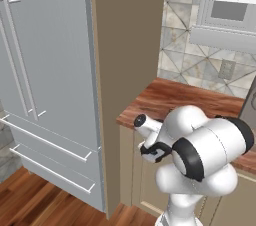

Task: Move the cutting board and knife to the sink. Then move spray from the cabinet to the counter.

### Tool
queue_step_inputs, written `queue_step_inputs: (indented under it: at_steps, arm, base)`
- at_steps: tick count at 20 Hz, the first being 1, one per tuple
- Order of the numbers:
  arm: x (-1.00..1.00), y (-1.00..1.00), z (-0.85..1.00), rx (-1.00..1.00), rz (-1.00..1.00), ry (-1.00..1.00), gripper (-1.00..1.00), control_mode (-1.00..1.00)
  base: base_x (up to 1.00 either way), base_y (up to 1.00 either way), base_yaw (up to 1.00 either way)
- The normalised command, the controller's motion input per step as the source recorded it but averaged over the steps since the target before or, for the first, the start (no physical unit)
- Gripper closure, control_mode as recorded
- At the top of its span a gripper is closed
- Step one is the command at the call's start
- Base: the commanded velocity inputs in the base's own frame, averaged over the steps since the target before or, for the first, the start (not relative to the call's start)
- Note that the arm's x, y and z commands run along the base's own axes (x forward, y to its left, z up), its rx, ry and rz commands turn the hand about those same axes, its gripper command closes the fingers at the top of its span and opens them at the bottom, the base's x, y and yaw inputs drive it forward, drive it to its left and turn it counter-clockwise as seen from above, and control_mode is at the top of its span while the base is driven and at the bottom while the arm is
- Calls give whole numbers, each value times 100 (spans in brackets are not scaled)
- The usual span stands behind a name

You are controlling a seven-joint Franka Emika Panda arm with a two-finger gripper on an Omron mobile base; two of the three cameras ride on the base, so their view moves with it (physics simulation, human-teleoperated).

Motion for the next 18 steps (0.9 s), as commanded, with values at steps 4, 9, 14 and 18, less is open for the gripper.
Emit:
queue_step_inputs:
  at_steps: [4, 9, 14, 18]
  arm:
    - [0, -12, 0, 0, 0, -3, 100, -100]
    - [-4, -21, 0, 2, 0, -8, 100, -100]
    - [-51, -2, 1, 0, 0, -24, 100, -100]
    - [-85, 56, 23, -3, 4, -36, 100, -100]
  base:
    - [0, 0, 0]
    - [0, 0, 0]
    - [0, 0, 0]
    - [0, 0, 0]
